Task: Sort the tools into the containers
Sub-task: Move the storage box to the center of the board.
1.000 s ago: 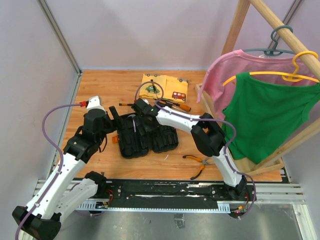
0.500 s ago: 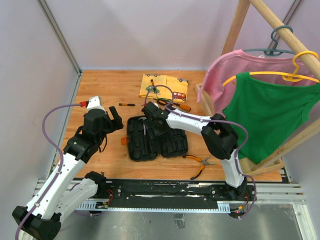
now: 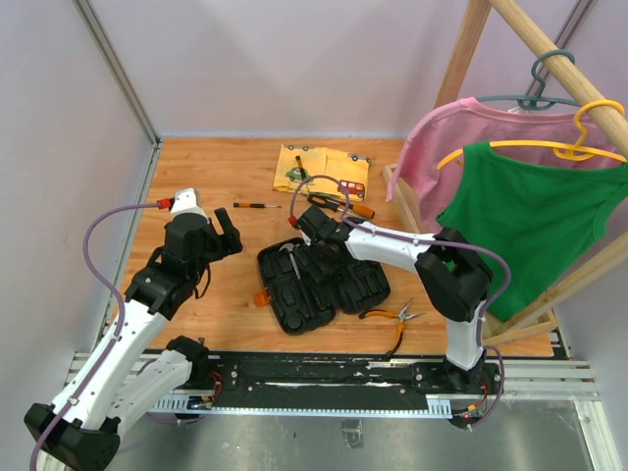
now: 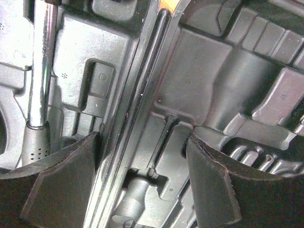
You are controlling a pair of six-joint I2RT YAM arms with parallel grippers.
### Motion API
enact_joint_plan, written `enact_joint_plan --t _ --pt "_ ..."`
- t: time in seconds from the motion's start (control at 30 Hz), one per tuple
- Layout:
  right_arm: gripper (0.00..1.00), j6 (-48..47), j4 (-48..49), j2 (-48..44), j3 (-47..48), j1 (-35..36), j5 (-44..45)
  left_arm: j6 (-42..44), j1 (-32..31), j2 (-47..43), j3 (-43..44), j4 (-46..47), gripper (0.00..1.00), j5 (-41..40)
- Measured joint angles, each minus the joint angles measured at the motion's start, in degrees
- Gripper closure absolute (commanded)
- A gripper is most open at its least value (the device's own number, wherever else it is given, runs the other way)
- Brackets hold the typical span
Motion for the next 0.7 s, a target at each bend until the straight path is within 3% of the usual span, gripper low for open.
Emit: enact_joint_plan --t 0.2,0.5,0.7 --pt "0.38 -7.5 0.5 0.0 -0.1 -1.2 -3.7 0.0 0.0 0.5 0.0 0.1 0.14 0.1" --pt "0.21 -15.4 0.7 -0.5 0.1 -1.4 -6.7 0.0 0.0 0.8 0.0 0.1 0.14 0.2" --pt "0.20 -15.4 1.9 -9.4 -3.1 -1.4 -7.7 0.1 0.0 1.1 0.0 0.1 0.14 0.4"
